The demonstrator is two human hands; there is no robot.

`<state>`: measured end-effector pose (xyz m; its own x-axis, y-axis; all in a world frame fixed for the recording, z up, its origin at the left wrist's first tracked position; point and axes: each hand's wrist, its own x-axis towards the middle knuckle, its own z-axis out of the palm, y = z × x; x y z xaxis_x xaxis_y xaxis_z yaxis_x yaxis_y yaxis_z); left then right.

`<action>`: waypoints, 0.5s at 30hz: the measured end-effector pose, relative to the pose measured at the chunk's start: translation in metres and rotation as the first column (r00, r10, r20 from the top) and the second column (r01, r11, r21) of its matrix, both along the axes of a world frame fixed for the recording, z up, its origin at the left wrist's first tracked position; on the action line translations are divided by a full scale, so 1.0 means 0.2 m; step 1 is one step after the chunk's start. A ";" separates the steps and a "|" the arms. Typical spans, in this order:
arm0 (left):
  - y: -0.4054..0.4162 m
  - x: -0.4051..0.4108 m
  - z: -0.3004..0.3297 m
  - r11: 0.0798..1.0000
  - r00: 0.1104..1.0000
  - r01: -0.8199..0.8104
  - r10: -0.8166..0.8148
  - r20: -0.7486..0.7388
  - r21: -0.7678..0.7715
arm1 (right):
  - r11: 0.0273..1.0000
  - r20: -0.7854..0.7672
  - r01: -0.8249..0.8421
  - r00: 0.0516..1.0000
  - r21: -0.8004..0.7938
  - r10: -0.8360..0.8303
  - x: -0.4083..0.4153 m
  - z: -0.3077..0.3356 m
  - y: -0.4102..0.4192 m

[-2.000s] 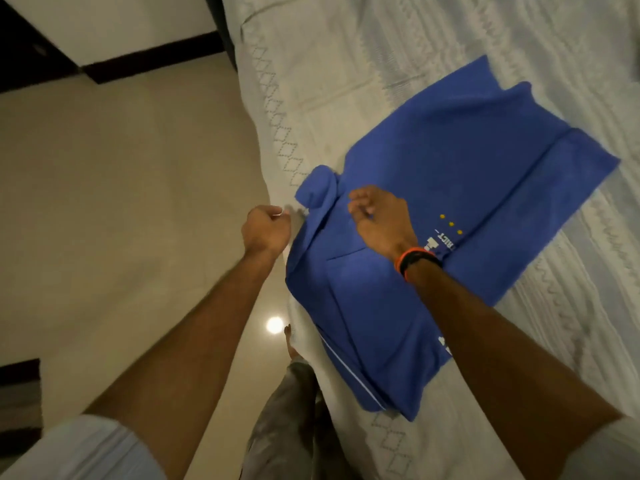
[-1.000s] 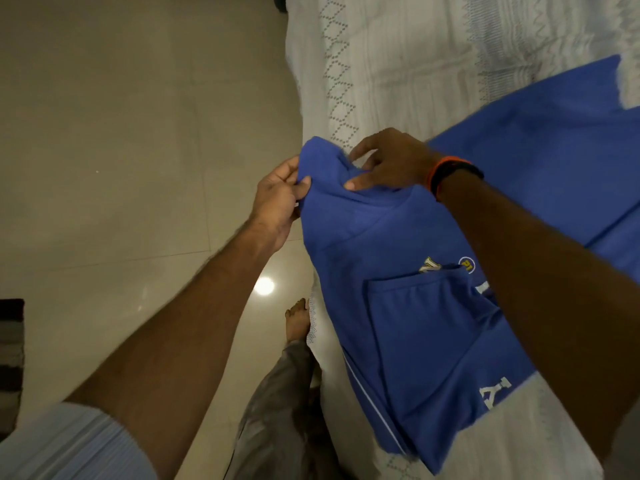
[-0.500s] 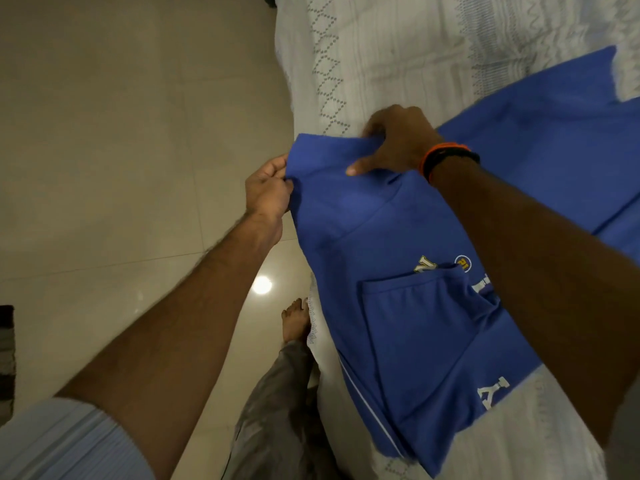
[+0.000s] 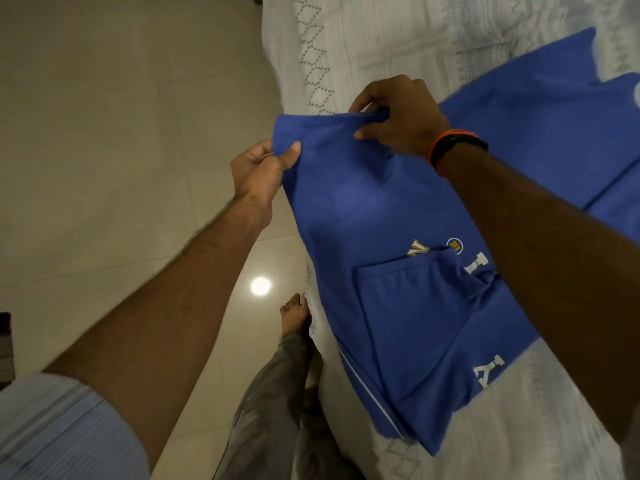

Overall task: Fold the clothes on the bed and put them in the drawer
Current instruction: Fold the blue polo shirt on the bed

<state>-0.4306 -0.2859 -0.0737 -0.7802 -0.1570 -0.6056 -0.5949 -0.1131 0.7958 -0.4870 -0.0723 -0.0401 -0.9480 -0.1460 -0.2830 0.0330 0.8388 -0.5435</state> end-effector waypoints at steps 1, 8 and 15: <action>-0.01 0.02 0.02 1.000 0.999 0.007 -0.007 -0.040 0.000 | 1.000 -0.012 -0.011 1.000 0.001 0.011 0.03 0.03 0.01; 0.04 0.28 0.20 0.994 0.961 0.106 -0.112 -0.254 -0.038 | 0.997 -0.128 0.078 0.988 -0.024 -0.081 0.33 0.19 0.10; 0.25 0.83 0.24 0.905 0.813 0.249 -0.388 -0.433 -0.344 | 0.985 -0.195 0.168 0.968 0.046 -0.156 0.93 0.22 0.25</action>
